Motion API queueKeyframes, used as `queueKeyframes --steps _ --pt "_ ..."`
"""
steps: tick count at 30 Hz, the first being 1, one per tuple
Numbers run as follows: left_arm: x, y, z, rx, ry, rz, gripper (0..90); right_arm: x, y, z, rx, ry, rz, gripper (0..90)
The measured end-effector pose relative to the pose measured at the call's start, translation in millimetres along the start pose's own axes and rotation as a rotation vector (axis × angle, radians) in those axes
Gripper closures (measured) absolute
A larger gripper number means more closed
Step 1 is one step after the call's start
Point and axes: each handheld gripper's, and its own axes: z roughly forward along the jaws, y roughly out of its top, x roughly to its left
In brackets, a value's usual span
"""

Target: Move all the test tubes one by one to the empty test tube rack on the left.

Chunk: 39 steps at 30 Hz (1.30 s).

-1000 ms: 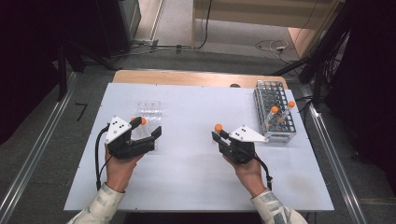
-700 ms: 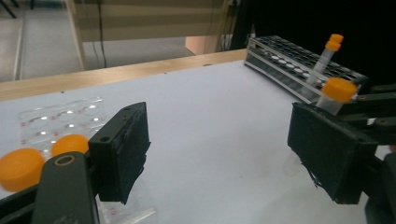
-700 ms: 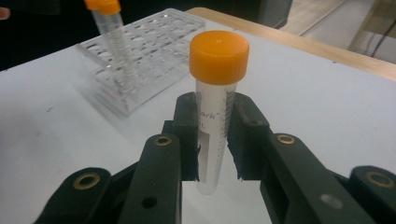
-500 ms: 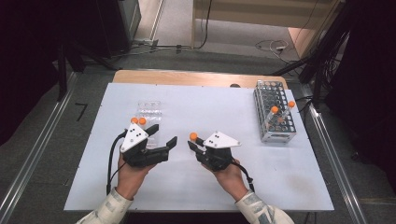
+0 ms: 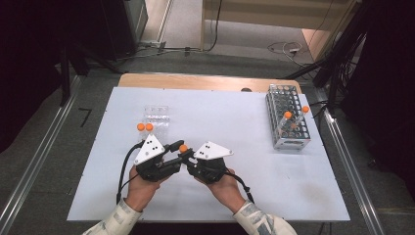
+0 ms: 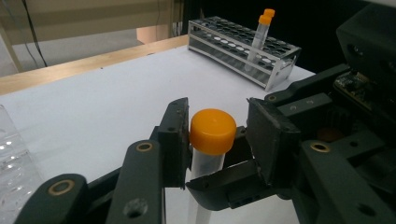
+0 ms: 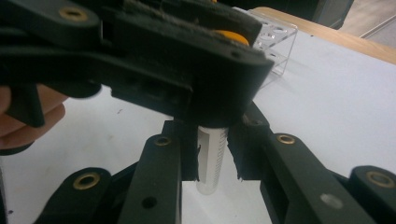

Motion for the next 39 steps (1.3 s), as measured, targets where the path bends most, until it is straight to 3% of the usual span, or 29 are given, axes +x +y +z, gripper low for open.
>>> queueKeyframes --steps 5,11,16,19,28,39 --pt "1.6 -0.8 -0.5 0.003 0.017 0.008 68.8 0.2 1.0 -0.4 0.002 0.003 -0.004 72.3" --pt "1.1 -0.7 -0.8 0.002 0.024 0.01 69.9 0.2 0.9 -0.4 0.007 0.006 -0.001 71.4" --pt "4.2 0.8 -3.9 -0.007 0.032 -0.004 70.1 -2.2 1.7 -2.7 0.012 0.026 0.004 43.2" --pt "8.4 2.7 -7.2 -0.019 0.039 -0.017 70.1 -6.4 1.0 -5.8 0.022 0.025 0.018 31.8" --pt "21.7 10.2 -20.6 -0.054 0.071 -0.066 70.1 -21.0 -11.3 -20.5 0.041 -0.003 0.05 24.9" --pt "33.4 15.6 -32.9 -0.085 0.115 -0.087 70.1 -33.8 -27.9 -34.8 0.078 -0.026 0.105 16.3"
